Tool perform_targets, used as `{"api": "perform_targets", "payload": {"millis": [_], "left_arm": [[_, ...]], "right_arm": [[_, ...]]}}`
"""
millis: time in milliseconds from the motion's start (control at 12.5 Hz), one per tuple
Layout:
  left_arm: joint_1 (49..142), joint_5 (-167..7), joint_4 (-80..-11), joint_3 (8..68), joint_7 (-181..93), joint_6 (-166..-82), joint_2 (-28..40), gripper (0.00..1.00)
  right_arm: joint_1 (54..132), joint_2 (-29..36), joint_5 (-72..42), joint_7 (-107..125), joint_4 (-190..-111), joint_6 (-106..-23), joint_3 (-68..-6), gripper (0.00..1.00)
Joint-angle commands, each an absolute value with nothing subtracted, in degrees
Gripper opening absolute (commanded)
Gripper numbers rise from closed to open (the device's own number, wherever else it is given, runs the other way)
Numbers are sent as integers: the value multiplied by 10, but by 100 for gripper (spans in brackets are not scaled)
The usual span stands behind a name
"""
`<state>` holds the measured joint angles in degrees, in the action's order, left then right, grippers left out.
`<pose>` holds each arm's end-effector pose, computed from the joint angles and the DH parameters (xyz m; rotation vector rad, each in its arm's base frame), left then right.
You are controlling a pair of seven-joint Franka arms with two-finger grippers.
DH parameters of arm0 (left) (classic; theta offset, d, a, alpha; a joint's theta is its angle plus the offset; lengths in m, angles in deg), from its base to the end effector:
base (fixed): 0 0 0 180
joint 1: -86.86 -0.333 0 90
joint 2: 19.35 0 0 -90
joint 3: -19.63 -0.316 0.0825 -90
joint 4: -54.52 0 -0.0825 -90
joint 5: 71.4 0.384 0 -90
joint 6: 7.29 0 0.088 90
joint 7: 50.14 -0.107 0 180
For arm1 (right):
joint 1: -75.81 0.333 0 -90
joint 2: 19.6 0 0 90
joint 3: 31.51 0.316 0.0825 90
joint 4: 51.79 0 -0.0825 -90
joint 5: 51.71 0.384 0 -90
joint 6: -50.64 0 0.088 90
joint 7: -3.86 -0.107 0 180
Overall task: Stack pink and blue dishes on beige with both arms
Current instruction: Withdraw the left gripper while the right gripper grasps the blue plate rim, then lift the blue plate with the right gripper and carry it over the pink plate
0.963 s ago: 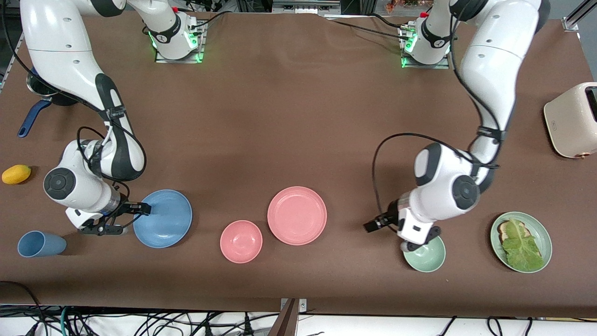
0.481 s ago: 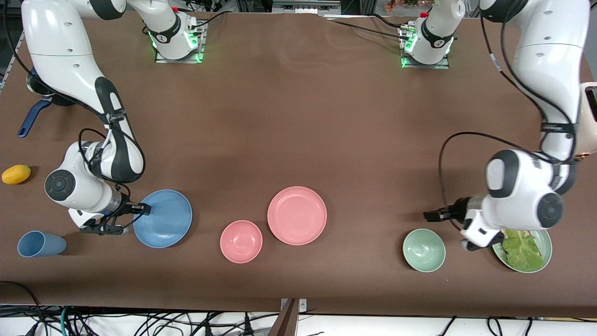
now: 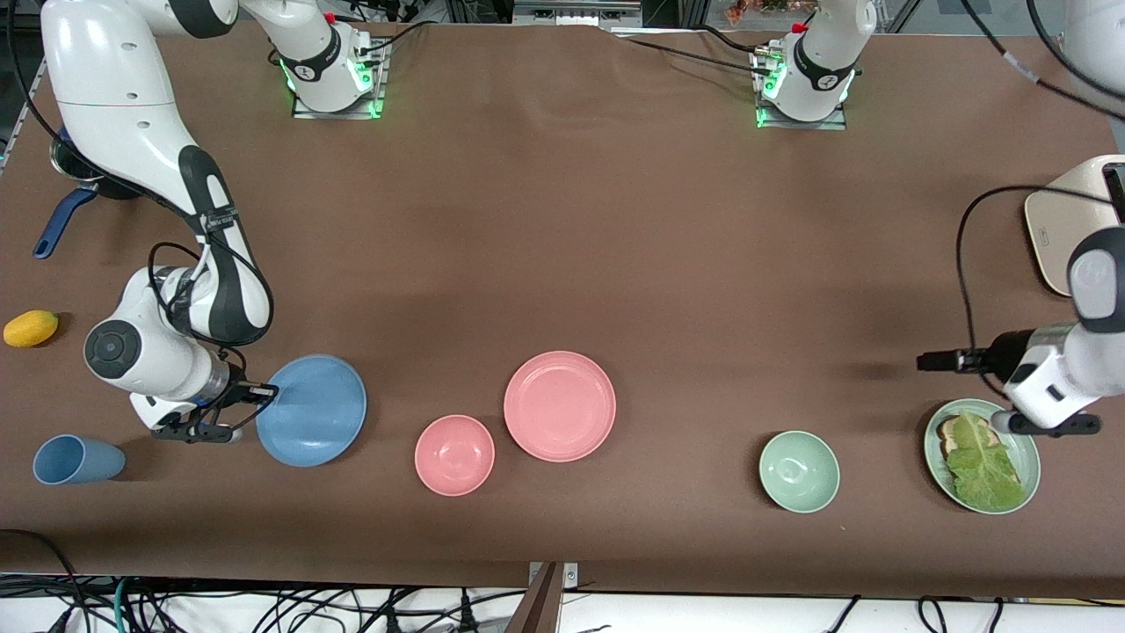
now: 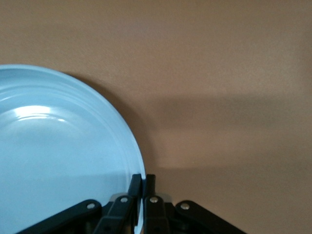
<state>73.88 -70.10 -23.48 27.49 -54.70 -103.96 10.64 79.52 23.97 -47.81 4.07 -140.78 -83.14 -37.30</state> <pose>0.6804 0.0807 0.4056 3.0641 0.0253 -0.2891 0.7067 -0.0140 0.2031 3.1203 -0.0789 0.0395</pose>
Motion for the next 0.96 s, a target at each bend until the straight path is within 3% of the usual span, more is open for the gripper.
{"api": "perform_targets", "payload": {"millis": [0, 160, 401, 642, 883], "left_arm": [[806, -693, -358, 230, -547, -1049, -60, 100], [863, -694, -394, 191, -545, -1035, -133, 100], [870, -697, -390, 189, -549, -1009, -167, 100], [870, -696, -380, 192, -551, -997, -151, 100], [871, -697, -350, 197, -555, -997, -141, 100]], "right_arm": [[791, 228, -470, 51, -1380, -783, -366, 0], [793, 218, -466, 52, -1316, -675, -358, 0], [796, 159, -411, 47, -1308, -593, -347, 0], [810, 121, -407, 6, -1308, -561, -321, 0], [893, 131, -413, -124, -1299, -582, -319, 0]]}}
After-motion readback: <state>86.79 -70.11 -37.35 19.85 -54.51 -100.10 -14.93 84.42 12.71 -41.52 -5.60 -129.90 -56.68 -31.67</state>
